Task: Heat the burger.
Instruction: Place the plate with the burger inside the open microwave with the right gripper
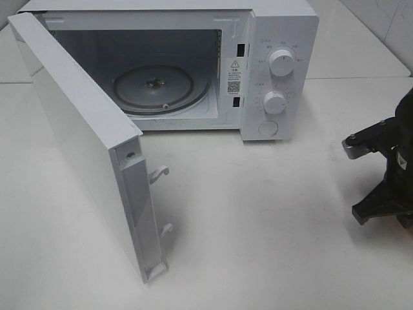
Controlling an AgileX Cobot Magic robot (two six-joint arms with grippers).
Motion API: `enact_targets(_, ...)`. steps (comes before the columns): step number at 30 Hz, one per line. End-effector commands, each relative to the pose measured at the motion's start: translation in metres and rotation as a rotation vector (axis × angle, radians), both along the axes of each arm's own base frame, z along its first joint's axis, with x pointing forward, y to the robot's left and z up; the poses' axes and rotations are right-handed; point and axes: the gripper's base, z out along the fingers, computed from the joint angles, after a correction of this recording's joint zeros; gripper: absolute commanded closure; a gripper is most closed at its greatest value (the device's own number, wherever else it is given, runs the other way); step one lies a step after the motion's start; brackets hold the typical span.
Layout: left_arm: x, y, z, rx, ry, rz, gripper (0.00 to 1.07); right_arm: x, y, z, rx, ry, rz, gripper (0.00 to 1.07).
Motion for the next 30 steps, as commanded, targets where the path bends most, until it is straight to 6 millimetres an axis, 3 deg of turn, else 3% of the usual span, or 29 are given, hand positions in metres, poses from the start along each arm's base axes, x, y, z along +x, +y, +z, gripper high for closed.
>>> enact_targets(1, -0.002, 0.000, 0.000, 0.003, -0.014, 0.005, 0.09, -0.004, 0.002, 0.005, -0.080, 0.009, 0.025, 1.07)
enact_targets(7, -0.002, 0.000, 0.000, 0.003, -0.014, 0.005, 0.09, -0.009, 0.010, 0.012, -0.134, -0.003, 0.055, 1.07)
enact_targets(16, -0.002, 0.000, 0.000, 0.003, -0.014, 0.005, 0.09, -0.021, 0.023, 0.040, -0.161, -0.062, 0.116, 1.07)
enact_targets(30, -0.002, 0.000, 0.000, 0.003, -0.014, 0.005, 0.09, -0.044, 0.055, 0.066, -0.159, -0.117, 0.290, 1.07)
